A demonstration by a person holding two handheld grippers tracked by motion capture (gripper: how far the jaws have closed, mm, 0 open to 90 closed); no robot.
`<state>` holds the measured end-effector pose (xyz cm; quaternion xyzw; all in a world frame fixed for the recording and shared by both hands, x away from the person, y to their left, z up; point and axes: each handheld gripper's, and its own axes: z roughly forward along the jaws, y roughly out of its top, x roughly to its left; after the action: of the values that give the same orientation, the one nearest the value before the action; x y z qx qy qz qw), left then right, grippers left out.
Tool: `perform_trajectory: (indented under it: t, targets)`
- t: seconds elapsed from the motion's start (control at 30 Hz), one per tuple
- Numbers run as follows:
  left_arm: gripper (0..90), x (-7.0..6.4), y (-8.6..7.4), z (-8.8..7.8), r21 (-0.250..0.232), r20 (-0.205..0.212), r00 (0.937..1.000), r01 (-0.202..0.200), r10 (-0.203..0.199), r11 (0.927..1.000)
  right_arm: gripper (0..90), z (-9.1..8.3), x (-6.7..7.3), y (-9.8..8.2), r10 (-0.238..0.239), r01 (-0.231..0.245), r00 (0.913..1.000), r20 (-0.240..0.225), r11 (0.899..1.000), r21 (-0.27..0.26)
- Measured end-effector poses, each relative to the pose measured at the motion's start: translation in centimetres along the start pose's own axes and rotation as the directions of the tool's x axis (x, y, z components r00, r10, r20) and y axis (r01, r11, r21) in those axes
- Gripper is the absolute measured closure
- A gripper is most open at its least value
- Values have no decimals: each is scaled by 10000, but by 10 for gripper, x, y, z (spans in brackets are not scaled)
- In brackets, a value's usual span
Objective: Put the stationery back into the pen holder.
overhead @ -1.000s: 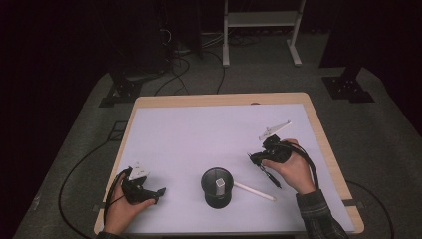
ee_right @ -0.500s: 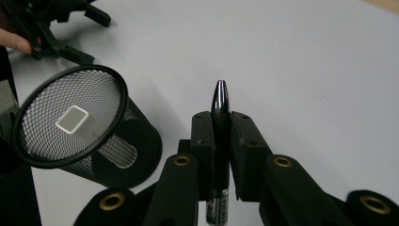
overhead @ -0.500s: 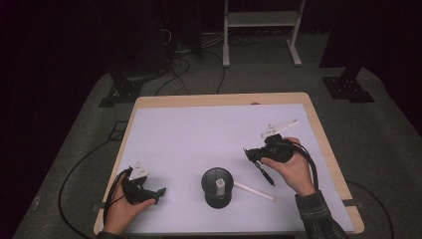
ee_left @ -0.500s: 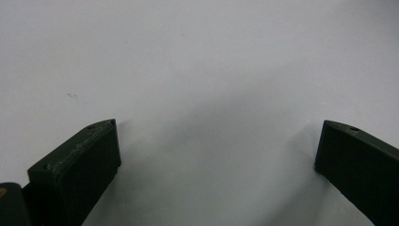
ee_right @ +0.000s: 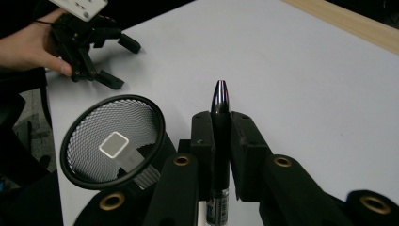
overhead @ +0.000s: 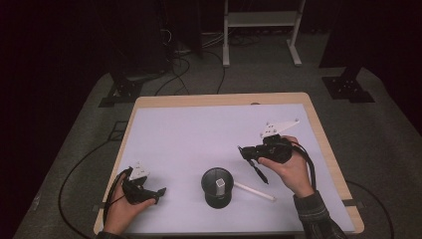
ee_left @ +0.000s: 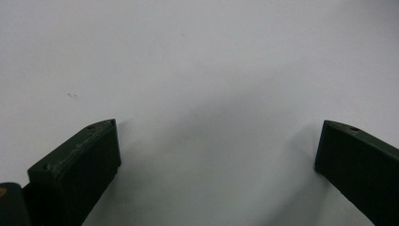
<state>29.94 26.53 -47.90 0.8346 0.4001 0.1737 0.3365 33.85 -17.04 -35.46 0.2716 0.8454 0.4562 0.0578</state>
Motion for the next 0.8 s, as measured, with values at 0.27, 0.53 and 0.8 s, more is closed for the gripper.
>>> perform_trajectory:
  t: [0.27,0.53,0.8]
  targets:
    - [0,0,0,0,33,1,10000,-32,32,10000,798,1,7,8,-300,293,9993,-233,9991,-300]
    - [0,0,0,0,32,6,10000,-27,27,10000,798,5,13,17,-548,518,9973,-493,9969,-587]
    - [0,0,0,0,26,7,10000,-27,27,10000,798,13,19,26,-741,695,9945,-735,9955,-638]
